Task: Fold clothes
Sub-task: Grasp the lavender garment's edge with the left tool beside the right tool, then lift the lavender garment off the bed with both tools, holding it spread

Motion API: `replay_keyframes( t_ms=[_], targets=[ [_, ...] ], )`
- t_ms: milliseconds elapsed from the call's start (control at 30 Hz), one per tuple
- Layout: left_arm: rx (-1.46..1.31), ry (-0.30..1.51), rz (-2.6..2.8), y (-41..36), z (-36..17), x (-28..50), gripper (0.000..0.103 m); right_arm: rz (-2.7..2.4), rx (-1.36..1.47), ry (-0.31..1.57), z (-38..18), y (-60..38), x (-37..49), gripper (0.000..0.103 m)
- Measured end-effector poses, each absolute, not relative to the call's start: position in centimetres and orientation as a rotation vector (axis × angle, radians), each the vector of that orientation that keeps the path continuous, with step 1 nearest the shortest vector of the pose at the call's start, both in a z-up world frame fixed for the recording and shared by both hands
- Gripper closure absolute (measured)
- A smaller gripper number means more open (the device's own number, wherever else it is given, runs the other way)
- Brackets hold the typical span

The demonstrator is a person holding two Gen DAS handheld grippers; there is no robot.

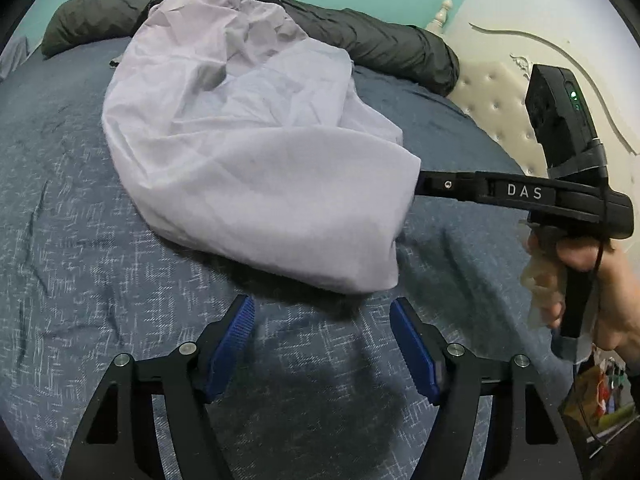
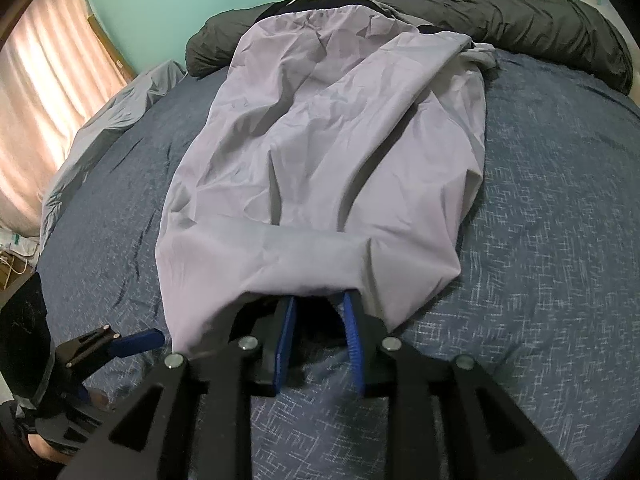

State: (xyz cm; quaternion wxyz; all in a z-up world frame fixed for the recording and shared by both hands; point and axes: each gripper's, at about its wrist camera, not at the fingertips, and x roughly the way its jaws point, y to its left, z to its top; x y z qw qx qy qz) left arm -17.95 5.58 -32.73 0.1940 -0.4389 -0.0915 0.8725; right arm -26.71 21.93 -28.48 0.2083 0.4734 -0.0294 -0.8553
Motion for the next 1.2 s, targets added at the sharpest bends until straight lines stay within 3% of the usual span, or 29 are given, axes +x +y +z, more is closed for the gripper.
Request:
replay_keyframes(
  t_ms=[67,133,267,467,767,833,933,967,1100,1200],
  targets=[
    [-1.218,-0.244,2.454,5.9,-32.4,-17.9,0.029,-2.388,1.323,-0.055,-28.6,22.0,-26.6,0.077],
    [-1.198,-0.209,2.472,6.3,-32.0,-17.7,0.029,-2.399,1.328,-0.033,-28.7,22.2,-26.6,0.069],
    [-1.238,-0.166,2.465,7.1,-33.2,-18.6,0.029,-2.417,1.356,-0.024,-29.3,23.1,-26.5,0.069],
    [-1.3,-0.152,2.451,6.5,-34.9,-20.1,0.055,-2.418,1.383,-0.005,-30.3,23.2,-26.1,0.065],
    [-1.295,-0.213,2.451,4.7,-34.9,-20.9,0.059,-2.365,1.41,0.094,-32.5,21.0,-25.6,0.057],
    [-1.302,-0.223,2.445,4.2,-35.0,-21.1,0.066,-2.38,1.406,0.093,-32.9,20.7,-26.0,0.046],
    [-1.295,-0.225,2.45,3.7,-34.9,-21.3,0.076,-2.422,1.396,0.056,-33.3,20.6,-26.9,0.046],
    [-1.291,-0.224,2.452,3.5,-34.9,-21.3,0.079,-2.428,1.386,0.06,-33.4,20.5,-27.1,0.046],
    [-1.272,-0.226,2.459,3.0,-34.3,-21.3,0.084,-2.448,1.321,0.123,-33.2,19.9,-27.1,0.076],
    [-1.229,-0.206,2.478,2.8,-32.9,-20.7,0.088,-2.475,1.235,0.121,-31.1,19.5,-26.0,0.088]
  ],
)
